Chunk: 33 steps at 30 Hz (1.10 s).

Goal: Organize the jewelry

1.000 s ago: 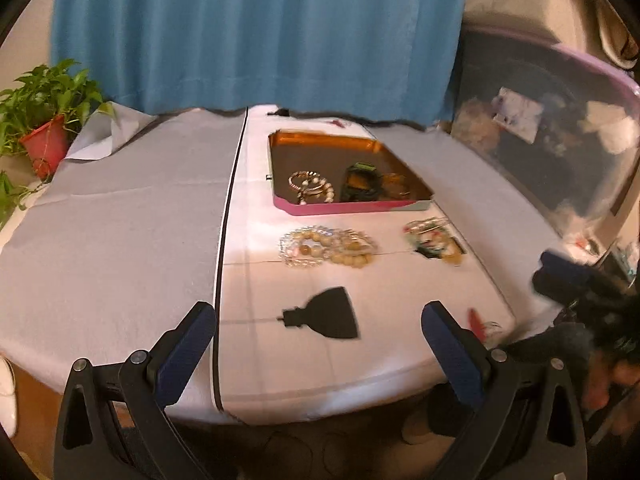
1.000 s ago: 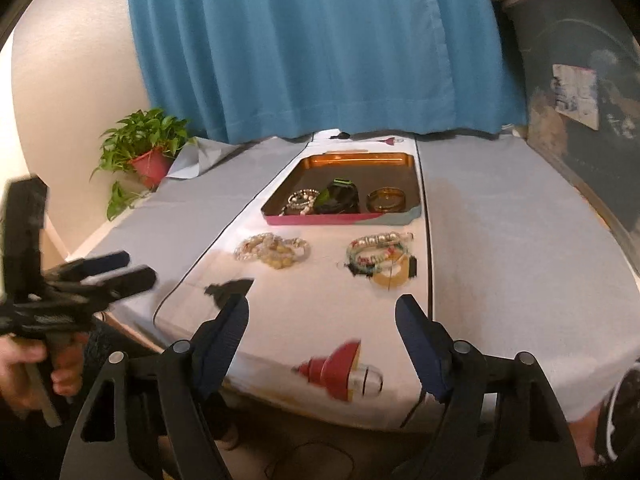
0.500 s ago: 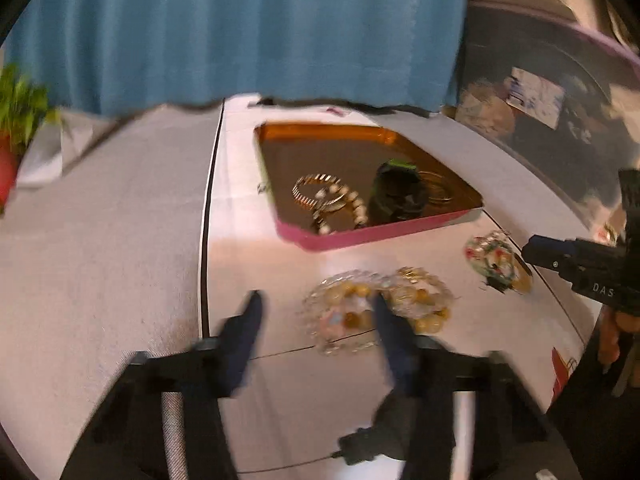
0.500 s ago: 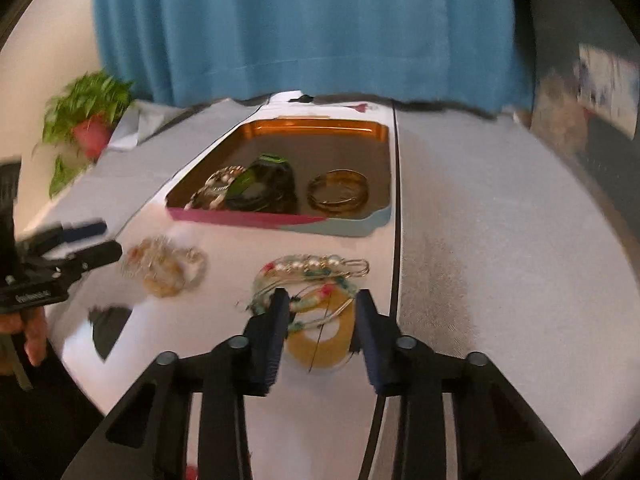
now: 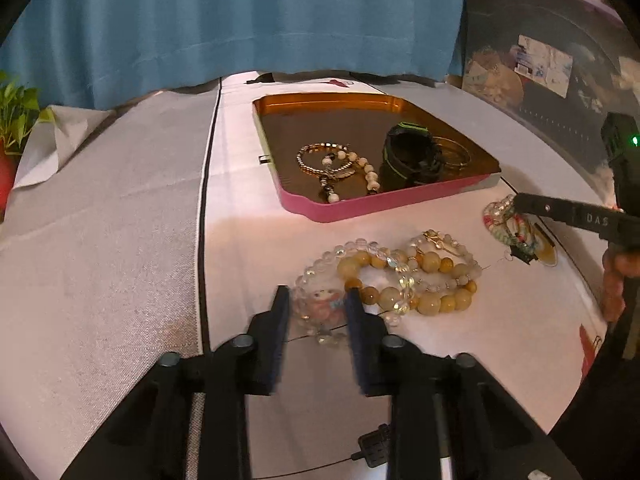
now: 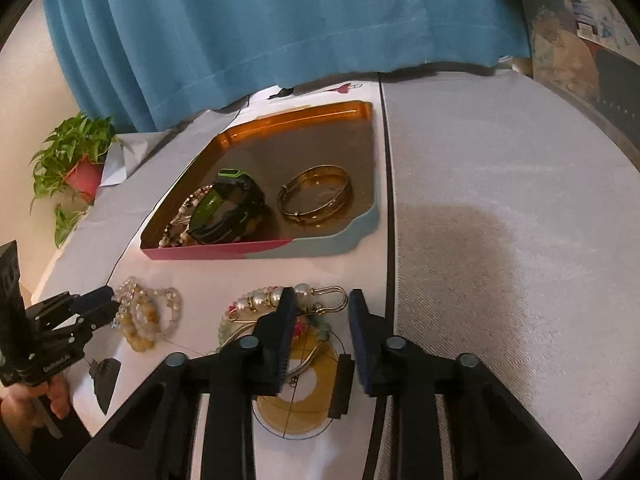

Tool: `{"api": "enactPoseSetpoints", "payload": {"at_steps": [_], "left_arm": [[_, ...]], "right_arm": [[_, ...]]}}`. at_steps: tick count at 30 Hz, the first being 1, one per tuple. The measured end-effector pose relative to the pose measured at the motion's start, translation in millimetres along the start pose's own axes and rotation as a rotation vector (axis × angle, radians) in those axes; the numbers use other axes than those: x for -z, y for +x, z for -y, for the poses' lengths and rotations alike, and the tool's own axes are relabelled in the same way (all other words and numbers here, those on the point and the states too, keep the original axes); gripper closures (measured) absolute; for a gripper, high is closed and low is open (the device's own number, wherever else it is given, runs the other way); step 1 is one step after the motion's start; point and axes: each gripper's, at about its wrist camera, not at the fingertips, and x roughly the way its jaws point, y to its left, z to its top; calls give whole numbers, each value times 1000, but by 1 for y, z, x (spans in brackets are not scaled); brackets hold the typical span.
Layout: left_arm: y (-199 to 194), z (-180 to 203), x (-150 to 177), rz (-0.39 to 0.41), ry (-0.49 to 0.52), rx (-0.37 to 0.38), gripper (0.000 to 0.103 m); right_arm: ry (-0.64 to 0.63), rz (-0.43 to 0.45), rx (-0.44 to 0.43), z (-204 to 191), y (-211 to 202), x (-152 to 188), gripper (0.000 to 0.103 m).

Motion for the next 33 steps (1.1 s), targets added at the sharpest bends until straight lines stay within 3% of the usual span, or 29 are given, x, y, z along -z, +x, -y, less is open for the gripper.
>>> {"api": "enactPoseSetpoints", "payload": {"at_steps": [2,3,4,8,10,15,19,23,25,27,30,33], "left_arm": [[-1,-6,0,4,-39,27,88],[-3,-8,0,6,-55,40,89],[-7,-9,0,22,-70,52,97],[-29,-15,6,79,-120,72,98],[-37,-18,13,69,-149,94,98],[-53,-7,28,56,-120,62,98],[-49,2,32,30,-87,30,97],[-40,4,33,0,-61,-8,96],[-38,2,31,2,-63,-4,92],[-36,-1,30,3,-69,-1,88],[-30,-8,28,-1,-92,17,81],[-27,-8,26,-4,-72,33,85]], "right_arm": [[8,12,-13,1,-3,1,89],[19,31,-20,2,-7,1,102],[28,55,-31,3,-13,1,102],[28,167,-92,2,-44,3,102],[-11,171,-94,-6,-54,10,102],[-91,152,-82,-27,-66,28,102],[-89,90,-35,-31,-54,36,97],[-101,94,2,-24,-44,26,93],[-76,85,17,-15,-34,15,69],[-1,61,-14,0,-22,7,57],[52,51,-65,7,-12,-2,57],[70,1,-77,8,7,-8,57]]}}
